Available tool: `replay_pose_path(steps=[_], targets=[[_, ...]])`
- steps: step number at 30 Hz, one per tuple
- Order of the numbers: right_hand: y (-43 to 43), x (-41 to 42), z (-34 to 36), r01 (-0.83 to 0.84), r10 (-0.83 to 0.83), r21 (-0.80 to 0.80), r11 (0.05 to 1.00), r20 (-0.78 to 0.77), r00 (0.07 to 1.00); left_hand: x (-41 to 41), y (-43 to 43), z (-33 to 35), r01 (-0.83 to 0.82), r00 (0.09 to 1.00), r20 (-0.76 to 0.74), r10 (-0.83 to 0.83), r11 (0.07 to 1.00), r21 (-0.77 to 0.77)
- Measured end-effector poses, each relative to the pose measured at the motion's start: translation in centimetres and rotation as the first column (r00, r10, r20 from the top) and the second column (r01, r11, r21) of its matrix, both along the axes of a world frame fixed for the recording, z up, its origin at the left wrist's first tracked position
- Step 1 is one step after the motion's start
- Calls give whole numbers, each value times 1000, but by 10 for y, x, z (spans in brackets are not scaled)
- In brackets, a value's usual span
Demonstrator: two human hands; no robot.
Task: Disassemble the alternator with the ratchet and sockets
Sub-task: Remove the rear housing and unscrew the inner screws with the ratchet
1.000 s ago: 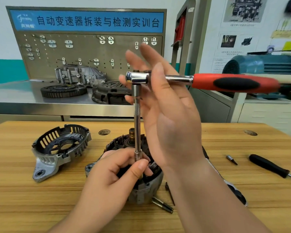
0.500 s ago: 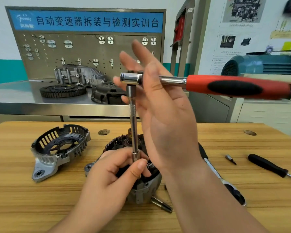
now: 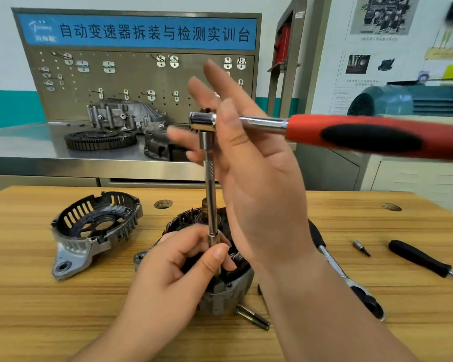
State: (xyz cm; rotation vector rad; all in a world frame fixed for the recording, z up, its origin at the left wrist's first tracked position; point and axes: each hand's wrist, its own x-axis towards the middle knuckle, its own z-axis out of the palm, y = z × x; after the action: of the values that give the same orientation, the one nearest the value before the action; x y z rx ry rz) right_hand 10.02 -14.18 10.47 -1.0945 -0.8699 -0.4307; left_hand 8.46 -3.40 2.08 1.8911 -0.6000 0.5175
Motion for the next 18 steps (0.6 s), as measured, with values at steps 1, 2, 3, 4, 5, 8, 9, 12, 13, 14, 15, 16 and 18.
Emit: replay_pose_path(steps=[1,2,3,4,5,8,9,12,13,14,15,16,18], targets=[[0,0,-1,-65,67,26,998,-62,996,0,-1,0,2,1000,9,-2,1000,1],[-1,1,-2,-110,114,39,993,-118,986,0,-1,0,2,1000,25,-2,1000,6],[-2,1,-3,-142,147,45,989,-167,975,-1,-1,1,-2,999,49,1,1000,18],[-3,1,-3,-161,167,47,986,-201,965,-1,-2,1,-7,997,72,4,999,34],[-4,1,-3,-167,173,46,985,-218,960,-1,-2,0,-9,997,81,6,999,43],[-4,-1,0,-90,88,-12,996,-134,987,0,0,-2,19,1000,21,-19,1000,-1],[-4,-2,1,-72,70,-23,997,-76,995,1,0,-2,25,1000,4,-25,1000,-17],[-6,-4,4,-115,117,-73,991,19,993,1,0,0,14,1000,7,-14,1000,-16],[-7,-3,5,-136,137,-88,987,2,991,1,0,0,16,1000,2,-16,1000,-26],[-8,-2,5,-156,154,-96,983,-30,988,1,0,-1,19,1000,-7,-20,999,-40],[-8,-1,4,-177,170,-94,980,-73,983,1,0,-1,22,1000,-15,-23,999,-49],[-8,0,3,-196,184,-89,977,-122,975,1,0,-1,23,1000,-14,-23,999,-48],[-9,3,2,-245,222,-77,967,-230,948,0,0,0,22,1000,2,-22,999,-27]])
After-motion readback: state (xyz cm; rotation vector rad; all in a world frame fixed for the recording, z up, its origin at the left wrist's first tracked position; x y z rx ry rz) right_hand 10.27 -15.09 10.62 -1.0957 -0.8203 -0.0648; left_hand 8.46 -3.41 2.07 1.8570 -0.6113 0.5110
